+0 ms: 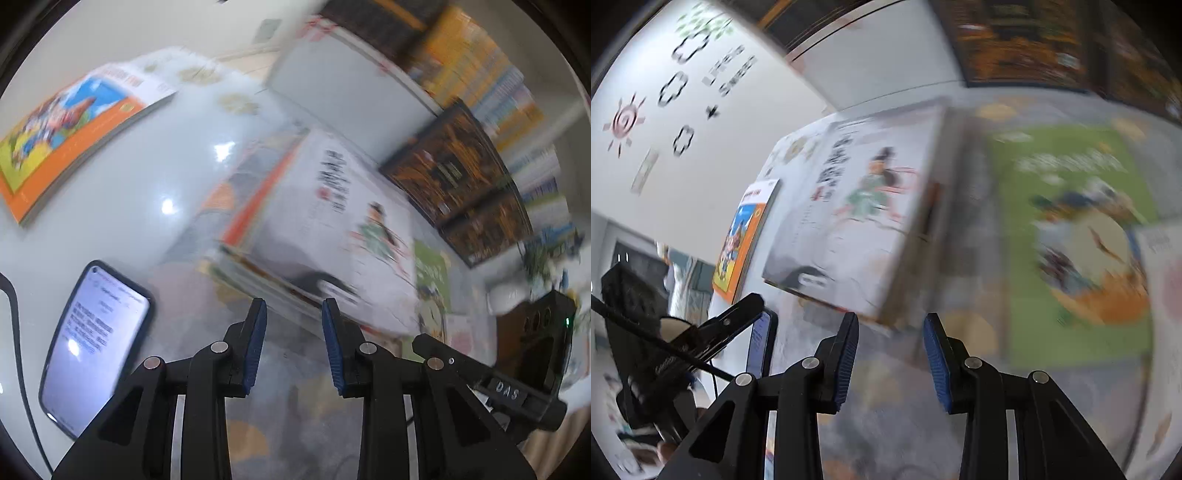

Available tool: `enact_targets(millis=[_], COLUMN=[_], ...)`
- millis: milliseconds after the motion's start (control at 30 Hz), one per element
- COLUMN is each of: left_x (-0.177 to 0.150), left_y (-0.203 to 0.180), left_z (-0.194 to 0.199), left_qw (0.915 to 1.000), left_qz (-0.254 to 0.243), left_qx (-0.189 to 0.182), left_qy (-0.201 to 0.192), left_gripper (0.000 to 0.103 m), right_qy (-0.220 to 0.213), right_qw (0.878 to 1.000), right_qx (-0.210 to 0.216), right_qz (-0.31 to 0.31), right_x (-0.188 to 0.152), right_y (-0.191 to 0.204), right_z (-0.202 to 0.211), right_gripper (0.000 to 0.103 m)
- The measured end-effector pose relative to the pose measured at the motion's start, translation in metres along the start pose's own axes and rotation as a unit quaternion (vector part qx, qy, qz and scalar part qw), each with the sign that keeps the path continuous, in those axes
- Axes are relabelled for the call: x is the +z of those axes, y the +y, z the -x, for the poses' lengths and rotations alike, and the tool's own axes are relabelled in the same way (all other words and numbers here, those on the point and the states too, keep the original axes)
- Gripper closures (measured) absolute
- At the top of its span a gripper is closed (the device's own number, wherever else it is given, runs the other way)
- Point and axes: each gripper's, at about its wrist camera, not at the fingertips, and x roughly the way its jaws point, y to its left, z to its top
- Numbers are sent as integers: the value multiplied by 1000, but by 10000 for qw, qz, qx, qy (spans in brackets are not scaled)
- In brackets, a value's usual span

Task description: Organize books

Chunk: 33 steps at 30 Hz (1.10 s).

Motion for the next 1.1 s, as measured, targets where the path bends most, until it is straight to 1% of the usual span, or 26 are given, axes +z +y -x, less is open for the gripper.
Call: enact_targets(millis=[33,100,167,200,233,267,300,333,367,433,467,533,633,733,767,800,833,867,933,967,1000,1067,1100], left_x=[-5,-15,-30,-40,-53,-66,-74,-87,-97,-113,-120,-126,-135,-141,-141,-141,-141,-142,-145,-146,-148,-150,-150], left_y=[-18,-56,-90,-106,-124,-142,-152,-165,-173,-186,-190,-192,-187,-189,-188,-188,-189,-189,-188,-188,-188,-193,-196], left_z=[2,-1,-4,-8,-13,-18,-19,-22,-23,-30,-35,-47,-60,-74,-78,-82,-86,-89,-94,-96,-97,-98,-99], left_qw=[9996,9963,9897,9850,9782,9693,9634,9545,9492,9406,9380,9358,9381,9396,9405,9417,9424,9431,9434,9434,9433,9422,9415], left_qz=[-266,-778,-1180,-1362,-1598,-1897,-2085,-2363,-2526,-2756,-2784,-2723,-2564,-2490,-2424,-2347,-2298,-2234,-2110,-2076,-2071,-2136,-2170], left_qx=[-47,-292,-652,-840,-1028,-1195,-1275,-1352,-1374,-1378,-1370,-1374,-1279,-1134,-1133,-1135,-1142,-1154,-1220,-1225,-1214,-1199,-1188], left_qy=[21,219,484,644,833,1005,1098,1217,1276,1424,1545,1769,1947,2057,2092,2124,2147,2175,2250,2277,2291,2287,2288], left_gripper=[74,74,74,74,74,74,74,74,74,74,74,74,74,74,74,74,74,74,74,74,74,74,74], right_qy=[-78,-252,-375,-433,-508,-611,-692,-771,-818,-859,-871,-926,-1033,-986,-955,-1013,-1045,-1013,-898,-861,-877,-959,-979], right_qw=[9999,9985,9950,9927,9895,9848,9805,9755,9713,9634,9587,9512,9395,9348,9337,9332,9332,9348,9418,9433,9421,9339,9308], right_qx=[-89,-399,-722,-838,-956,-1112,-1263,-1456,-1622,-1902,-2031,-2205,-2473,-2558,-2581,-2550,-2527,-2493,-2389,-2511,-2676,-3110,-3208], right_qz=[-72,-262,-577,-752,-954,-1184,-1333,-1460,-1536,-1684,-1793,-1948,-2135,-2260,-2291,-2322,-2332,-2320,-2188,-1991,-1818,-1483,-1452], right_x=[-5,-17,-30,-36,-43,-52,-57,-64,-66,-72,-74,-75,-70,-62,-60,-59,-58,-56,-55,-49,-47,-40,-36], right_y=[-7,-33,-65,-81,-98,-117,-132,-148,-158,-180,-194,-216,-245,-265,-268,-271,-271,-271,-266,-259,-255,-251,-253], right_z=[8,29,50,60,71,84,95,107,114,126,131,138,142,135,132,131,130,129,126,122,121,123,123], right_gripper=[68,68,67,67,67,67,67,67,66,64,64,64,64,64,64,63,60,59,59,59,59,59,59])
